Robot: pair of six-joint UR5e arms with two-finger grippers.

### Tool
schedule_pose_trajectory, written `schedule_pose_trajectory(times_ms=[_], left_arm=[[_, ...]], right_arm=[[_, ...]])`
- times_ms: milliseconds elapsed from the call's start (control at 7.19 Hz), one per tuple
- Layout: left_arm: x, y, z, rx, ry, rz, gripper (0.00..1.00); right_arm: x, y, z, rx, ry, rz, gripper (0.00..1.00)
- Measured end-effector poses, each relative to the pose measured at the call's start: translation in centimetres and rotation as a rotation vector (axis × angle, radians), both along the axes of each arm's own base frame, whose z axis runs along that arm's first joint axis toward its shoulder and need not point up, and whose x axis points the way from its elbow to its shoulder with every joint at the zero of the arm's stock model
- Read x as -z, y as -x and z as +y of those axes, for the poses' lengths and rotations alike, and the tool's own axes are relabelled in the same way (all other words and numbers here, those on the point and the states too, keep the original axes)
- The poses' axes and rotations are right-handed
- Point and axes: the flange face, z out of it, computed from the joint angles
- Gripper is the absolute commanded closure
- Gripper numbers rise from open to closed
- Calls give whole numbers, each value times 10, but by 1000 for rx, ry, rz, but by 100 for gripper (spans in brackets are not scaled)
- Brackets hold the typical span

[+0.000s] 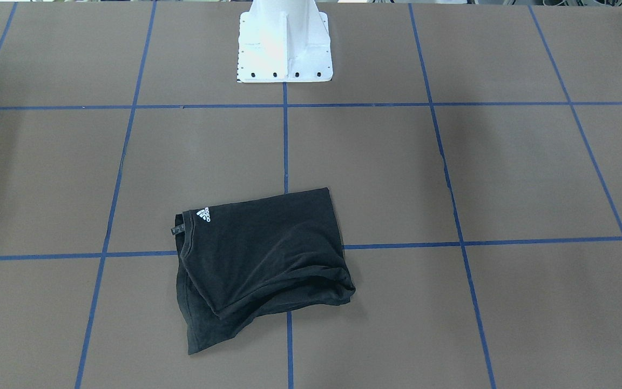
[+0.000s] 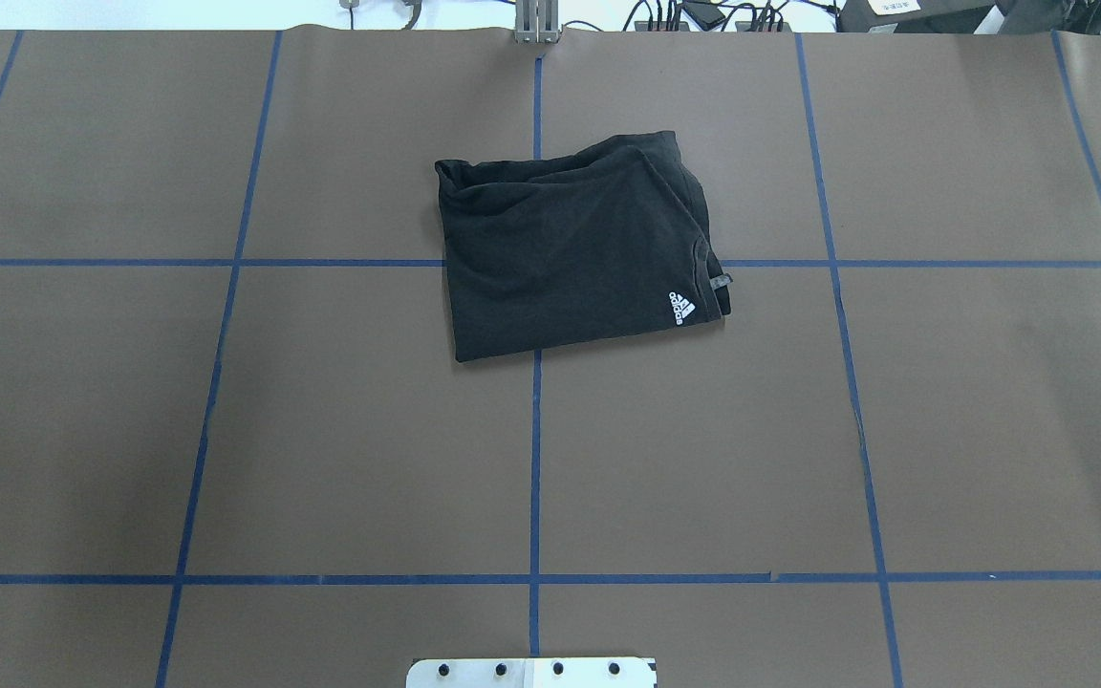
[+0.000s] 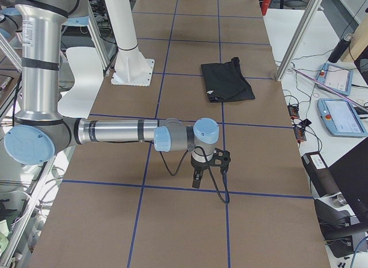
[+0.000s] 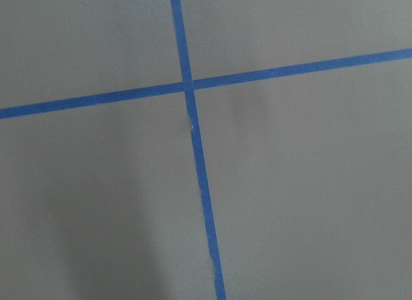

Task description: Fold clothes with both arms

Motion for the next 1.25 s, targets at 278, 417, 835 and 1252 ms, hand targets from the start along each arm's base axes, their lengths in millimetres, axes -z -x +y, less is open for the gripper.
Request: schedule_pose_trajectory(times_ms=[278,417,835,1252], left_arm=[[1,0,0,0,-1,0,0],[0,0,0,0,-1,0,0],[1,0,0,0,-2,0,0],[3,0,0,0,-6,1,0]], right_arm=[[0,1,-6,-1,-3,1,0],[1,1,-9,-1,-3,3,0],[5,0,-16,8,-30,20,0],[11,3,-20,74,-87,-13,0]])
